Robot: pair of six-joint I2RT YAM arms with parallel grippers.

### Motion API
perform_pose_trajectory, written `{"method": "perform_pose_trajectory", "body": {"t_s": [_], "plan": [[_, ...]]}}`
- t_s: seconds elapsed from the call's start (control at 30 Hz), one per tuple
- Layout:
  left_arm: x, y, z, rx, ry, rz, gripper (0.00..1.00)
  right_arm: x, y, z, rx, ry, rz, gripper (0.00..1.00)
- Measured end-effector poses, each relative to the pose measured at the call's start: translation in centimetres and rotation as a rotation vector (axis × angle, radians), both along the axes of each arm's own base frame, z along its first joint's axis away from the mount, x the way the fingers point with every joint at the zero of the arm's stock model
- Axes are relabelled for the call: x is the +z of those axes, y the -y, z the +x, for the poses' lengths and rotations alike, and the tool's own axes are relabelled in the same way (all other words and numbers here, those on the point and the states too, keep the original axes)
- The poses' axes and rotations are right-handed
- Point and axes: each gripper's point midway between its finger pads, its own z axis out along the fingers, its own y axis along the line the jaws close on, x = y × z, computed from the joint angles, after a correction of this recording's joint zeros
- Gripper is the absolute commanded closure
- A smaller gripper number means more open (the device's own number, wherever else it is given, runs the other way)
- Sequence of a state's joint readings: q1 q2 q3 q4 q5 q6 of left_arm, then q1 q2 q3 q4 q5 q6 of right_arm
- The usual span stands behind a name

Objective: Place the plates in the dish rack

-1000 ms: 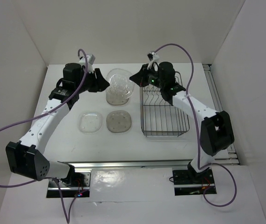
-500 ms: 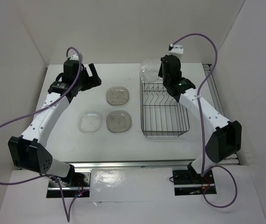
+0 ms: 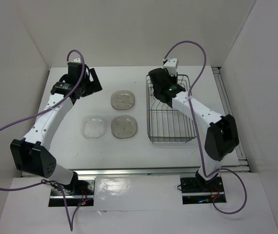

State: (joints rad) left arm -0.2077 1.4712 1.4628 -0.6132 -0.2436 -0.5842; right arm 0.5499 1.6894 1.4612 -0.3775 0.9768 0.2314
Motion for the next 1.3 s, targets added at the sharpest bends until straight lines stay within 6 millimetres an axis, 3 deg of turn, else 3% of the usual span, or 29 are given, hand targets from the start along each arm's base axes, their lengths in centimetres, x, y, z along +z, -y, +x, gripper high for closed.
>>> {"method": "perform_pose_trajectory", "body": {"t_s": [0.17,0.5,0.77,0.8,0.9,0.93,1.03,1.23,1.27,1.3], "plan": [[0.1,-0.1,-0.1,0.004,-0.003,0.004,0.0,-2.2,-1.4,-0.6,-0.003,-0.056,-0.075,1.0],[0.0,-0.1,-0.2,0.003,-0.007,0.005,0.0,-2.3,-1.3,-0.3,-0.037,-0.055,-0.111,1.0],[0.0,-0.1,-0.2,0.0,-0.009,0.003,0.0,-4.5,-3.5,0.8,-0.006,-0.091,-0.137,0.99],[0.0,-0.1,-0.2,0.0,-0.009,0.004,0.0,-4.7,-3.6,0.9,-0.005,-0.094,-0.14,0.96],[0.0,0.0,-0.2,-0.004,-0.009,0.0,0.0,-5.1,-4.0,1.2,0.001,-0.1,-0.138,0.52],[0.0,0.0,-0.2,-0.005,-0.009,0.0,0.0,-5.3,-4.0,1.3,0.001,-0.102,-0.138,0.51],[0.0,0.1,-0.2,-0.007,-0.01,-0.001,0.0,-5.7,-4.2,1.4,0.013,-0.113,-0.138,0.34],[-0.2,0.2,-0.1,-0.011,-0.014,-0.004,0.0,-5.8,-4.7,1.6,0.034,-0.115,-0.121,0.27],[-0.2,0.3,-0.1,-0.014,-0.013,-0.005,0.0,-5.9,-4.8,1.6,0.039,-0.117,-0.118,0.18],[-0.2,0.4,0.1,-0.019,-0.011,-0.009,0.0,-5.9,-4.9,1.7,0.041,-0.115,-0.112,0.16]]}}
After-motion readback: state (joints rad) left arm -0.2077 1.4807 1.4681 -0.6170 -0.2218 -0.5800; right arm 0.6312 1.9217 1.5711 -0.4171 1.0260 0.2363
